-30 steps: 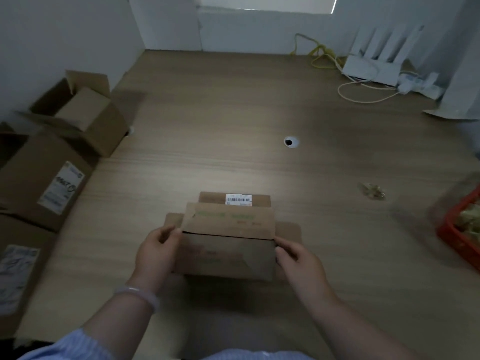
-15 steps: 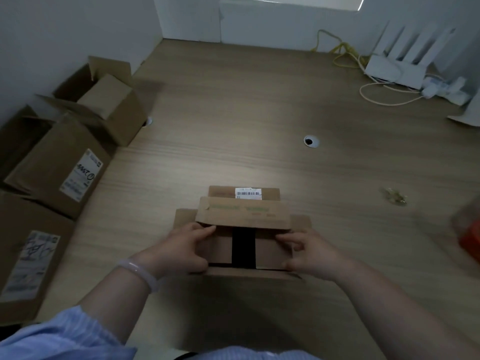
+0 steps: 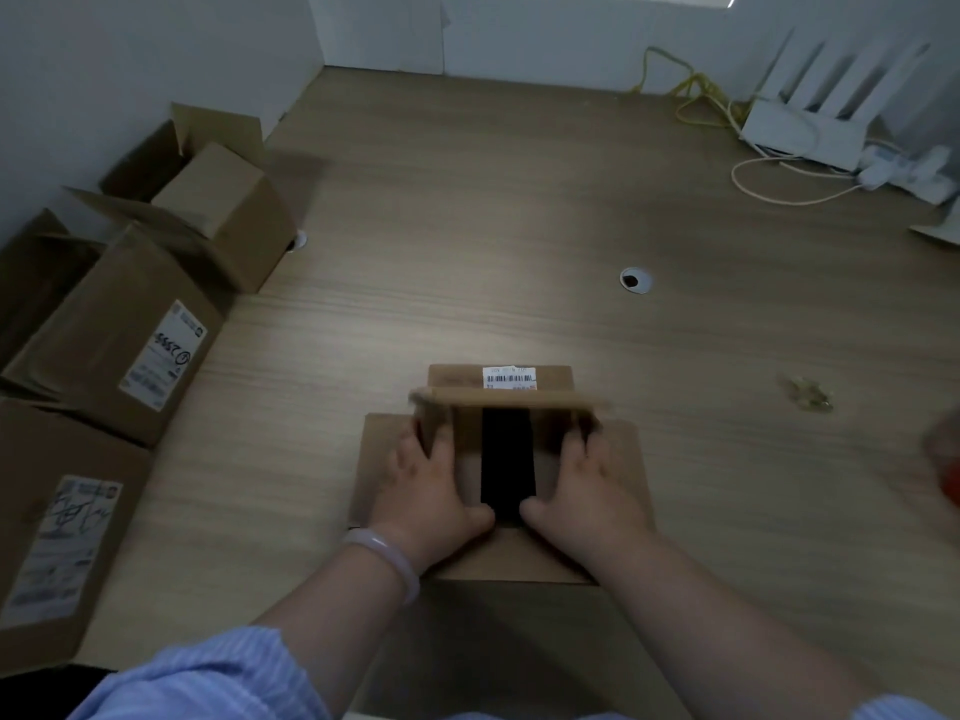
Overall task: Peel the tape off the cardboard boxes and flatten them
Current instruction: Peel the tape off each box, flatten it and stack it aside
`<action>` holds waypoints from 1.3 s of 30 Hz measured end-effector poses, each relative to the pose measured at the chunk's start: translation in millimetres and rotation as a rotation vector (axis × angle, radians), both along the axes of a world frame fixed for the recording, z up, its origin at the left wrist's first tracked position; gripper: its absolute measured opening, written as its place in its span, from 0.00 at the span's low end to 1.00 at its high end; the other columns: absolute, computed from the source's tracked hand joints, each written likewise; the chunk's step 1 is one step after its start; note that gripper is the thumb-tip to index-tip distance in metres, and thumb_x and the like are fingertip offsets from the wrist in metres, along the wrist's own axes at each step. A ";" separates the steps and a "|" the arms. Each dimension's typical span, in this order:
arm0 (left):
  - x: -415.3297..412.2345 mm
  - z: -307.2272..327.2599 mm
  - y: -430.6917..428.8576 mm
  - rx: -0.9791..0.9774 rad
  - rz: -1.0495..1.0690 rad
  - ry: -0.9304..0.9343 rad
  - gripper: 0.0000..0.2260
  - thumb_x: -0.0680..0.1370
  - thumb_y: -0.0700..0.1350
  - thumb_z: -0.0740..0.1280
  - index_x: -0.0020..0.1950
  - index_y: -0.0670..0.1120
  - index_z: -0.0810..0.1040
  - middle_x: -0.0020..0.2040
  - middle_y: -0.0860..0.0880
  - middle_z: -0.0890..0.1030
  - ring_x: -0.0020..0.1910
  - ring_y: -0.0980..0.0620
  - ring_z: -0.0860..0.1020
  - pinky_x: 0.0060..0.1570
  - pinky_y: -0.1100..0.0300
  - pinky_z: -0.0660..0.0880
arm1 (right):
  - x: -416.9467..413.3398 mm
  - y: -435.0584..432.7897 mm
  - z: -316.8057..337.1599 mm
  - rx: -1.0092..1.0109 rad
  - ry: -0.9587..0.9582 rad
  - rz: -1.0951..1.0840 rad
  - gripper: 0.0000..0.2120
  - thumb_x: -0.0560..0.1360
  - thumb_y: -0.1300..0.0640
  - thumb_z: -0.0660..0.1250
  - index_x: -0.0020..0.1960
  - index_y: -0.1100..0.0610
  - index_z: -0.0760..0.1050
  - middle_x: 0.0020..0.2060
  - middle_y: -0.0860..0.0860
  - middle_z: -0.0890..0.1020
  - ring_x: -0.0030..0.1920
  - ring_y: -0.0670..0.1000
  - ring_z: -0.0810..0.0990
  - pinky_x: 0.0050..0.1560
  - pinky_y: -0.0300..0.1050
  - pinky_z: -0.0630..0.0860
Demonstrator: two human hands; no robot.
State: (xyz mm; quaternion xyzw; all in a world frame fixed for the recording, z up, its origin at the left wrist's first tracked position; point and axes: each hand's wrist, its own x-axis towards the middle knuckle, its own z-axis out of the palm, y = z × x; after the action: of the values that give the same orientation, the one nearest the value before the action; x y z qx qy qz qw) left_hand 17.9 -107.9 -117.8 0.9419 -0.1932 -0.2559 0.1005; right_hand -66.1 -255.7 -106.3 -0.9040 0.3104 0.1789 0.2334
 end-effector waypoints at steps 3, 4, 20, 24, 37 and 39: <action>8.8 4.1 13.7 -0.318 0.107 0.180 0.46 0.70 0.54 0.68 0.76 0.61 0.36 0.78 0.50 0.48 0.75 0.45 0.54 0.72 0.49 0.58 | -4.3 -15.4 8.6 0.232 -0.199 -0.178 0.42 0.71 0.49 0.66 0.77 0.48 0.45 0.75 0.47 0.52 0.71 0.54 0.63 0.68 0.50 0.66; 13.7 7.9 19.0 -0.476 0.185 0.282 0.44 0.70 0.50 0.67 0.76 0.63 0.39 0.77 0.50 0.53 0.74 0.47 0.58 0.71 0.49 0.60 | -6.0 -22.7 10.1 0.326 -0.289 -0.246 0.40 0.70 0.52 0.66 0.77 0.47 0.51 0.73 0.49 0.59 0.70 0.53 0.65 0.69 0.51 0.66; 32.4 47.0 49.9 -0.943 0.260 0.352 0.31 0.74 0.24 0.59 0.70 0.52 0.70 0.65 0.53 0.76 0.64 0.60 0.73 0.65 0.55 0.71 | -29.0 -79.4 39.6 1.077 -0.839 -0.908 0.19 0.80 0.57 0.53 0.69 0.50 0.67 0.53 0.53 0.80 0.50 0.52 0.78 0.42 0.48 0.73; 21.1 29.6 57.5 -0.815 0.222 0.393 0.30 0.71 0.22 0.53 0.61 0.51 0.74 0.66 0.57 0.73 0.68 0.61 0.69 0.70 0.49 0.66 | -33.8 -79.5 34.7 0.951 -0.480 -0.741 0.25 0.76 0.34 0.52 0.60 0.48 0.76 0.55 0.48 0.80 0.56 0.52 0.78 0.45 0.49 0.75; 15.5 21.1 14.4 -0.726 0.179 0.068 0.13 0.79 0.47 0.64 0.64 0.52 0.74 0.57 0.55 0.70 0.55 0.61 0.73 0.62 0.60 0.71 | -36.8 -83.5 18.2 0.543 -0.402 -0.575 0.12 0.73 0.57 0.70 0.57 0.56 0.77 0.50 0.50 0.83 0.49 0.49 0.80 0.49 0.44 0.76; 15.1 12.0 13.9 -0.661 0.018 -0.010 0.16 0.78 0.54 0.64 0.64 0.53 0.75 0.62 0.56 0.69 0.62 0.58 0.70 0.67 0.57 0.67 | -44.2 -87.5 7.5 0.583 -0.406 -0.663 0.11 0.73 0.61 0.70 0.55 0.56 0.78 0.48 0.52 0.84 0.48 0.53 0.82 0.54 0.50 0.77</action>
State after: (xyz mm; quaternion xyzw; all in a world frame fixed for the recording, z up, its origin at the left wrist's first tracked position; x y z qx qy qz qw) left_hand 33.0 -94.0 -105.9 0.8612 -0.2578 -0.1738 0.4020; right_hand -110.4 -343.2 -98.8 -0.6698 0.4670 -0.0056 0.5773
